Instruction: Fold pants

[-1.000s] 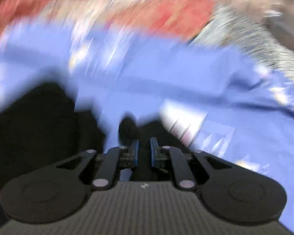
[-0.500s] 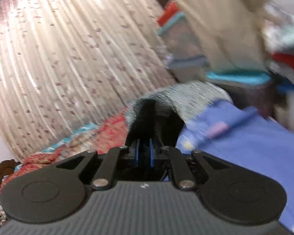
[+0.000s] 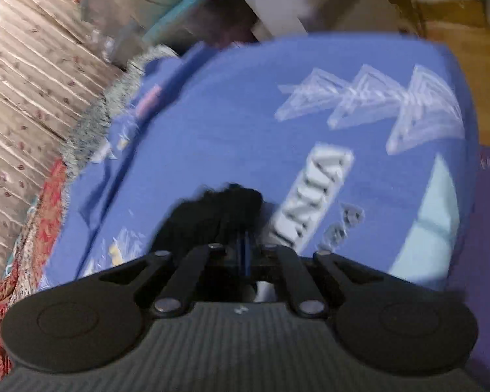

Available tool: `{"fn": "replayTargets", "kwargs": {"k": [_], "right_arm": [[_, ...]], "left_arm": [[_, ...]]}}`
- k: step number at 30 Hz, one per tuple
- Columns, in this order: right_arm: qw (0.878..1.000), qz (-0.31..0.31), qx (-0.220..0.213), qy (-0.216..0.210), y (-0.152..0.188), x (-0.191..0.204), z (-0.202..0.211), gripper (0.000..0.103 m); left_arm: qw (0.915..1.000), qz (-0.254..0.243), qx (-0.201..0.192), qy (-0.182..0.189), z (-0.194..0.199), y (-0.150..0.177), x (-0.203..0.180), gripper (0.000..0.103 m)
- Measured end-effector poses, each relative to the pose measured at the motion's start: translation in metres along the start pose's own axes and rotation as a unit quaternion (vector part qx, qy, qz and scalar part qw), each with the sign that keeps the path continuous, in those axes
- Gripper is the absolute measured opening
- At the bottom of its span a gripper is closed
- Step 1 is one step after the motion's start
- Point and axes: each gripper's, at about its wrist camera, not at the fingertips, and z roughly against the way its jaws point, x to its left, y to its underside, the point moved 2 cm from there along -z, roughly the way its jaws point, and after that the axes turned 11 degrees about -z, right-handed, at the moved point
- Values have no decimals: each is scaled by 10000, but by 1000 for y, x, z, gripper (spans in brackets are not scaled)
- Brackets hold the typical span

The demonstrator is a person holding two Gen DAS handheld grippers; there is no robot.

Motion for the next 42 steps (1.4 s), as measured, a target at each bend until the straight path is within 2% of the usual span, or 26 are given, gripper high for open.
{"fn": "replayTargets", "kwargs": {"k": [1, 2, 3, 4, 5, 6, 9, 11, 14, 17, 19, 22, 24, 26, 27, 29, 30, 32, 33, 35, 36, 37, 38, 39, 42], "right_arm": [[9999, 149, -10, -62, 2, 4, 1, 10], [9995, 308, 12, -73, 2, 13, -2, 17], [9992, 399, 16, -68, 2, 15, -3, 35], [9988, 481, -15, -79, 2, 20, -6, 45], [9983, 569, -93, -81, 3, 26, -9, 62], [9978, 631, -163, -82, 4, 27, -6, 69], [9977, 655, -156, -1, 3, 23, -19, 72], [9995, 273, -128, -17, -1, 14, -23, 72], [9975, -284, -513, -402, -12, 3, -5, 72], [9953, -519, -726, -385, -19, -3, 5, 72], [9963, -439, -623, -385, -19, -2, 3, 72], [9987, -8, -425, -296, -12, 4, -3, 72], [9982, 402, -453, 20, -7, 11, -8, 72], [9924, 928, -743, 330, -2, 20, -7, 72], [9874, 1256, -889, 375, 0, 25, -5, 72], [9777, 1884, -868, 333, 2, 37, -6, 72], [9746, 2103, -735, 221, 2, 42, -6, 72], [9658, 2588, -186, 20, 4, 53, -16, 72], [9586, 2845, 105, 64, 7, 56, -23, 72], [9397, 3324, 537, 600, 14, 53, -44, 72], [9311, 3477, 625, 907, 17, 48, -48, 64], [9237, 3604, 679, 1105, 19, 42, -50, 52], [9190, 3716, 664, 1134, 20, 38, -45, 26], [9220, 3682, 674, 987, 19, 35, -37, 18], [9385, 3365, 481, 612, 10, 35, -14, 14]], "left_arm": [[10000, -48, 6, -83, -2, -1, -1, 26], [9998, -103, 22, -187, -3, -4, -4, 31], [9995, -157, 40, -287, -3, -5, -6, 35], [9993, -196, 34, -329, -1, -3, -6, 36], [9992, -224, 0, -331, 4, -2, -7, 41], [9991, -257, -68, -318, 9, -1, -8, 47], [9985, -277, -386, -269, 29, -4, -8, 59], [9975, -235, -562, -350, 37, -7, -5, 66], [9971, -127, -611, -430, 40, -10, -2, 67], [9974, -139, -498, -496, 33, -9, -5, 71], [9975, -166, -467, -511, 28, -8, -7, 74], [9977, -187, -413, -512, 20, -8, -10, 75], [9975, -211, -353, -567, 17, -9, -10, 75], [9975, -212, -353, -572, 17, -9, -9, 75], [9975, -208, -372, -558, 18, -9, -9, 74], [9975, -206, -401, -548, 20, -10, -8, 71], [9974, -209, -405, -556, 20, -10, -7, 67], [9974, -224, -393, -562, 19, -10, -7, 60], [9975, -228, -389, -536, 18, -9, -7, 58], [9978, -256, -381, -480, 17, -9, -9, 53], [9978, -295, -381, -465, 17, -8, -11, 45], [9974, -363, -398, -475, 18, -8, -14, 38], [9969, -440, -418, -510, 19, -7, -17, 17], [9962, -511, -436, -555, 21, -9, -19, 13], [9953, -573, -542, -570, 26, -23, -23, 10]]}}
